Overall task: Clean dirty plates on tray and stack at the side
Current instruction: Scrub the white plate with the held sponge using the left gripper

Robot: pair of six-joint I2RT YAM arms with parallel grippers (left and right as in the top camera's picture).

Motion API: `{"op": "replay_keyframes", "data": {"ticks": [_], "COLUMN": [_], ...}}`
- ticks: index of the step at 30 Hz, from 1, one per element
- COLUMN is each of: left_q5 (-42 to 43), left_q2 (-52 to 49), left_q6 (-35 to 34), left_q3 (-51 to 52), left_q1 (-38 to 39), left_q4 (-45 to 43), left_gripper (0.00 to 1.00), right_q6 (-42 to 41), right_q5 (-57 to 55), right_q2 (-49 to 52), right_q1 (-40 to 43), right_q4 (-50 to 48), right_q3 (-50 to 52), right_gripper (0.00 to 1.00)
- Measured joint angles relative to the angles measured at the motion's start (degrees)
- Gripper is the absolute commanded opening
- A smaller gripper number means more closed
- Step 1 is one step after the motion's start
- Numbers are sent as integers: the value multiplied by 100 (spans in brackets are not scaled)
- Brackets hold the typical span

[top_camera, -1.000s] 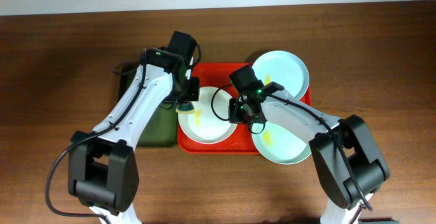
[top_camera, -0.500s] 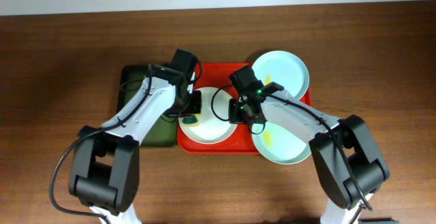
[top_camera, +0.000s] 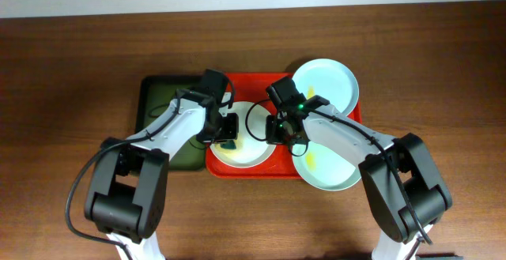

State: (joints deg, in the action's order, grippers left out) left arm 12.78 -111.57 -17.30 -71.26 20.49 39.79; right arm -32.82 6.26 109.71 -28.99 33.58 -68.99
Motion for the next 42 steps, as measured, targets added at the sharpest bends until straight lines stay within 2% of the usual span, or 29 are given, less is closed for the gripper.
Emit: {"op": "replay_keyframes", "data": {"ticks": [5,7,11,14,18,28,38,42], "left_q5": [1036,1259,1305,796,52,-557,-573,155], "left_q2": [-160,-254,-339,-317,-315,-315,-417,-527], "left_q6": [70,83,98,103,98,-35,-184,-186], "left_q3": [-46,-251,-1320,-1910,-1762,-734,-728,-772], "left_q1": [-26,0,11,13,13,13,13,-107], "left_q4": [-22,278,1106,1237,1233,306,275,254], "left_gripper": [0,0,0,0,0,0,0,0], "right_q6": [-2,0,-2,0,0,-2,0,-2], "right_q5": [-11,-11,-11,-13,-13,-11,-9,-11], "right_q2": [0,0,0,0,0,0,0,0], "right_q1": [0,0,-2,-4,-4,-4,-4,-4], "right_q4": [2,2,2,0,-2,-2,0,13], "right_q3": [2,2,9,11,13,13,13,17], "right_gripper": [5,5,5,5,5,5,5,5]}}
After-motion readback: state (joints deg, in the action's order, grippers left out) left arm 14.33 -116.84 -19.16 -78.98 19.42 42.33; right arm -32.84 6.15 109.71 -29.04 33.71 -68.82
